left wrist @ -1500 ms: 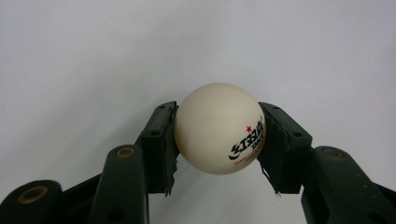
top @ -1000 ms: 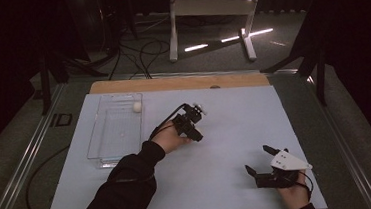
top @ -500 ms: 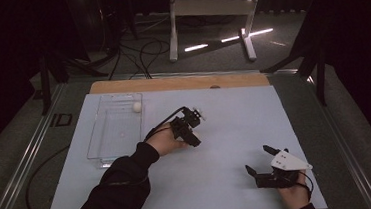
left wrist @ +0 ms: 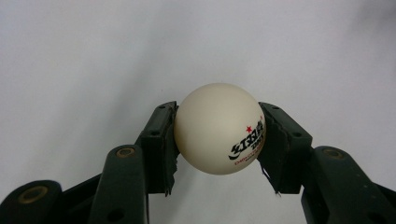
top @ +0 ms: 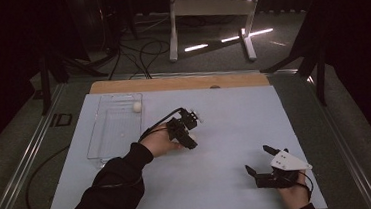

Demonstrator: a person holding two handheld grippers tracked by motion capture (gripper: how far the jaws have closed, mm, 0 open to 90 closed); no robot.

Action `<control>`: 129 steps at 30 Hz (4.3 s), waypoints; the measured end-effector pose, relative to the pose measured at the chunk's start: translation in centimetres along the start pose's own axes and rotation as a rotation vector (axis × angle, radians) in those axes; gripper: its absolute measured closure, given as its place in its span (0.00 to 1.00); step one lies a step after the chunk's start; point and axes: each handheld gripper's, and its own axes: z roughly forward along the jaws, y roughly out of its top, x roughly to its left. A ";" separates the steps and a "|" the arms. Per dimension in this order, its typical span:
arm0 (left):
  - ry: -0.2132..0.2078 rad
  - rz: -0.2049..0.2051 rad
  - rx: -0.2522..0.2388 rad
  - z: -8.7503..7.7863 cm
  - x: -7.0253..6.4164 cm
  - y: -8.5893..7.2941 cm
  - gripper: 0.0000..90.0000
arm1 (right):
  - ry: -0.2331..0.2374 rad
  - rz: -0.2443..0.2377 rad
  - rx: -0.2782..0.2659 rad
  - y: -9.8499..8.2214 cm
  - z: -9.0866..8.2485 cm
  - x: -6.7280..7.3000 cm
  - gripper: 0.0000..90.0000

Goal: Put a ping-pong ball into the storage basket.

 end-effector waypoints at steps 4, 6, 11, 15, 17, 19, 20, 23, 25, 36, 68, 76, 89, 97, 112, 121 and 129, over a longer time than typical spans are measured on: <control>-0.013 0.023 0.007 -0.3 -0.1 -0.1 0.58 | -0.001 -0.001 0.001 0.0 0.0 0.0 0.10; -0.012 0.026 0.007 -0.4 -0.2 -0.1 0.58 | -0.001 -0.001 0.000 0.0 0.0 0.0 0.09; -0.020 0.048 0.010 -1.0 -0.3 -0.4 0.58 | -0.002 0.000 0.000 0.0 0.0 0.0 0.10; -0.019 0.055 0.013 -1.6 -0.2 -0.7 0.58 | 0.000 0.001 -0.001 0.0 0.0 0.0 0.10; -0.015 0.063 0.014 -1.8 -0.1 -0.8 0.58 | 0.000 -0.001 0.001 0.0 0.0 0.0 0.10; -0.017 0.069 0.015 -2.1 -0.1 -1.0 0.58 | -0.001 0.000 0.000 0.0 0.0 0.0 0.10; -0.018 0.070 0.014 -2.2 -0.1 -1.0 0.58 | -0.001 -0.001 0.001 0.0 0.0 0.0 0.10; -0.018 0.076 0.016 -2.5 -0.1 -1.1 0.58 | -0.001 0.000 0.001 0.0 0.0 0.0 0.10; -0.024 0.078 0.016 -2.7 -0.1 -1.2 0.58 | -0.001 0.001 0.002 0.0 0.0 0.0 0.10; -0.026 0.097 0.014 -4.1 0.1 -1.5 0.58 | -0.002 0.000 -0.001 0.0 0.0 0.0 0.10; -0.010 0.081 -0.031 -8.4 1.4 -2.4 0.58 | -0.001 0.003 0.001 0.0 0.1 0.0 0.10; 0.011 0.065 -0.040 -9.3 1.9 -3.1 0.58 | -0.002 0.003 0.001 0.0 0.1 0.0 0.09; 0.035 0.032 -0.044 -10.8 3.1 -4.4 0.58 | -0.001 0.001 0.003 0.0 0.1 0.0 0.09; 0.052 0.010 -0.055 -11.6 3.8 -5.3 0.58 | -0.004 0.000 0.002 0.0 0.1 0.0 0.10; 0.094 -0.053 -0.077 -13.2 5.0 -7.5 0.58 | -0.003 0.001 0.007 0.0 0.2 0.0 0.09; 0.128 -0.093 -0.087 -14.0 5.6 -8.6 0.58 | -0.005 0.000 0.006 0.0 0.2 0.0 0.10; 0.163 -0.160 -0.096 -14.3 6.6 -10.2 0.58 | -0.005 0.000 0.008 0.0 0.2 0.0 0.09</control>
